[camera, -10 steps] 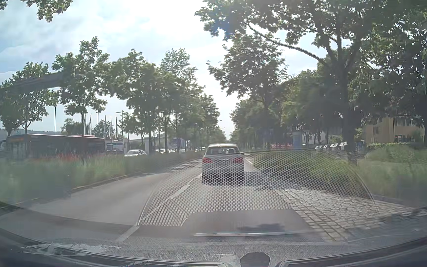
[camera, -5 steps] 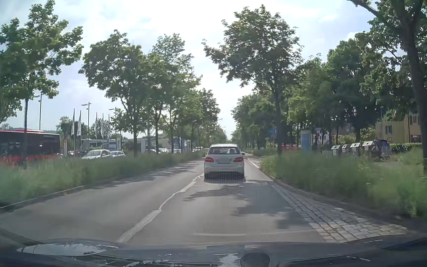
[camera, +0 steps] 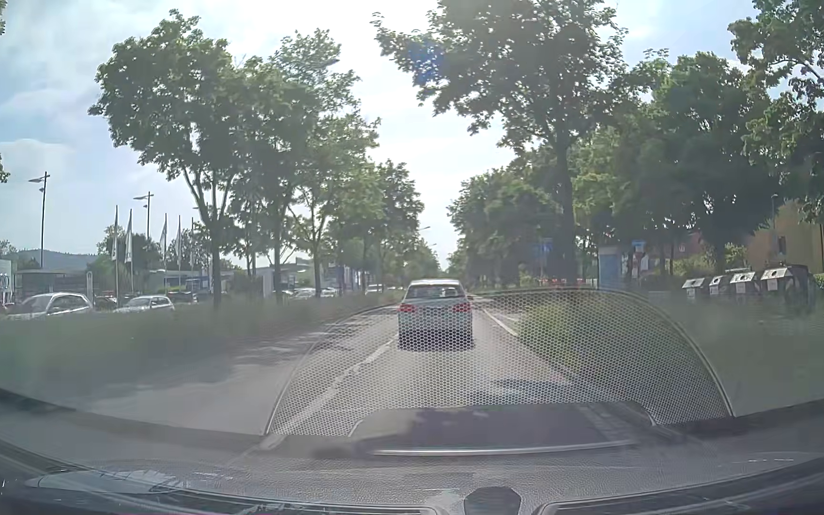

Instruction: Follow the waypoints while adhering to traffic rules and regulations

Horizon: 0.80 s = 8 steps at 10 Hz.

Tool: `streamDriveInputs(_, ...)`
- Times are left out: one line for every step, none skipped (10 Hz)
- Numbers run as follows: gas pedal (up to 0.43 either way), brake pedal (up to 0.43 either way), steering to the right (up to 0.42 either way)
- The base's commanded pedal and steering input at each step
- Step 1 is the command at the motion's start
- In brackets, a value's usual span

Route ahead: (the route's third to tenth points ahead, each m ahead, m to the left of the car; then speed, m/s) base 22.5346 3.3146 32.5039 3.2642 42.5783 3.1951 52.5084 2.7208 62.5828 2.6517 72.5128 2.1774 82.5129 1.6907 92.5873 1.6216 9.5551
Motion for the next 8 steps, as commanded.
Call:
streamDriveInputs(0.177, 0.0, -0.004)
streamDriveInputs(0.177, 0.0, -0.001)
streamDriveInputs(0.169, 0.0, 0.0)
streamDriveInputs(0.169, 0.0, -0.001)
streamDriveInputs(0.169, 0.0, -0.001)
streamDriveInputs(0.169, 0.0, 0.0)
streamDriveInputs(0.157, 0.0, 0.0)
streamDriveInputs(0.138, 0.0, -0.001)
